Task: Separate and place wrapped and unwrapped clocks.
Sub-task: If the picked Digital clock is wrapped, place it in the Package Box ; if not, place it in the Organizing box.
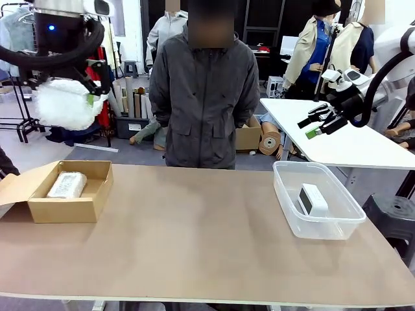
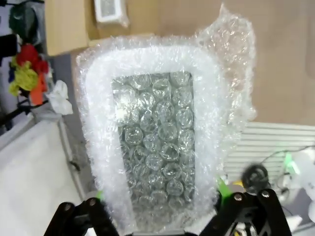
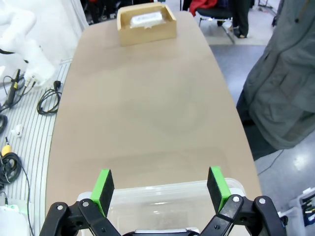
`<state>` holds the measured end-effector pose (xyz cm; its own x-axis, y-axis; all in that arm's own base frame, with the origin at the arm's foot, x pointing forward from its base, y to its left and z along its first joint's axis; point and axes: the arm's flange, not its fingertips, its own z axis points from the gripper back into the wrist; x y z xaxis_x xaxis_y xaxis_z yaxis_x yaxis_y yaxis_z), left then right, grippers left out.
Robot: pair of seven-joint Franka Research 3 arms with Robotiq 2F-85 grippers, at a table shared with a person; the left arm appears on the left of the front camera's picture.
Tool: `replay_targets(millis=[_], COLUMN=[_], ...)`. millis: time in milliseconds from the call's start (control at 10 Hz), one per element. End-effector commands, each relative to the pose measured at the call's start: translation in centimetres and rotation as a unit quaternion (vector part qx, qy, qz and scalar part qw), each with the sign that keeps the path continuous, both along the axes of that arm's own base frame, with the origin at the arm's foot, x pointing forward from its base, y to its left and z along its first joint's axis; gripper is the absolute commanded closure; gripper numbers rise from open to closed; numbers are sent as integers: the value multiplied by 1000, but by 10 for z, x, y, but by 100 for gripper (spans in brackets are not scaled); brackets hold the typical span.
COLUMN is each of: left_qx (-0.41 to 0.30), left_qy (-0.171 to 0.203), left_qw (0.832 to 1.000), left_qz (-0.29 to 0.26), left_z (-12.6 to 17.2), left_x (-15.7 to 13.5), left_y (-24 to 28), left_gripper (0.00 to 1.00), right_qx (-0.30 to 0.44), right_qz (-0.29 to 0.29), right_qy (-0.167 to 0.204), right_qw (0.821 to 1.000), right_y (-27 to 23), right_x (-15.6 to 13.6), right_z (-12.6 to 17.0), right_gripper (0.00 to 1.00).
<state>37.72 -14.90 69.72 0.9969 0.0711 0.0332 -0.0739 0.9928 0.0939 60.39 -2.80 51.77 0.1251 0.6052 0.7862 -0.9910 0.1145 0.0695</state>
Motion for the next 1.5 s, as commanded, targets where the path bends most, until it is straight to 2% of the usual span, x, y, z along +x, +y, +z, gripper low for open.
replay_targets(millis=[0, 100, 400, 600, 700, 1000, 1200, 1400], left_qx=[1, 0, 0, 18, 33, -3, 10, 10], left_qy=[-45, 0, 0, -17, -24, -44, -69, -78], left_qw=[999, 1000, 1000, 1000, 999, 999, 997, 996], left_qz=[-16, 0, 0, 9, -4, 16, 31, 31], left_z=[-2, 0, 0, -10, -19, -35, -48, -63], left_x=[-1, 0, 0, 8, 19, 52, 76, 95], left_y=[-9, 0, 0, 0, 11, 52, 81, 101], left_gripper=[100, 100, 100, 100, 100, 100, 100, 100], right_qx=[-3, -3, -3, -3, -3, -3, -3, -3], right_qz=[-5, -5, -5, -5, -5, -5, -5, -5], right_qy=[-5, -5, -5, -5, -5, -5, -5, -5], right_qw=[1000, 1000, 1000, 1000, 1000, 1000, 1000, 1000], right_y=[2, 2, 2, 2, 2, 2, 2, 2], right_x=[-1, -1, -1, -1, -1, -1, -1, -1], right_z=[1, 1, 1, 1, 1, 1, 1, 1], right_gripper=[0, 0, 0, 0, 0, 0, 0, 0])
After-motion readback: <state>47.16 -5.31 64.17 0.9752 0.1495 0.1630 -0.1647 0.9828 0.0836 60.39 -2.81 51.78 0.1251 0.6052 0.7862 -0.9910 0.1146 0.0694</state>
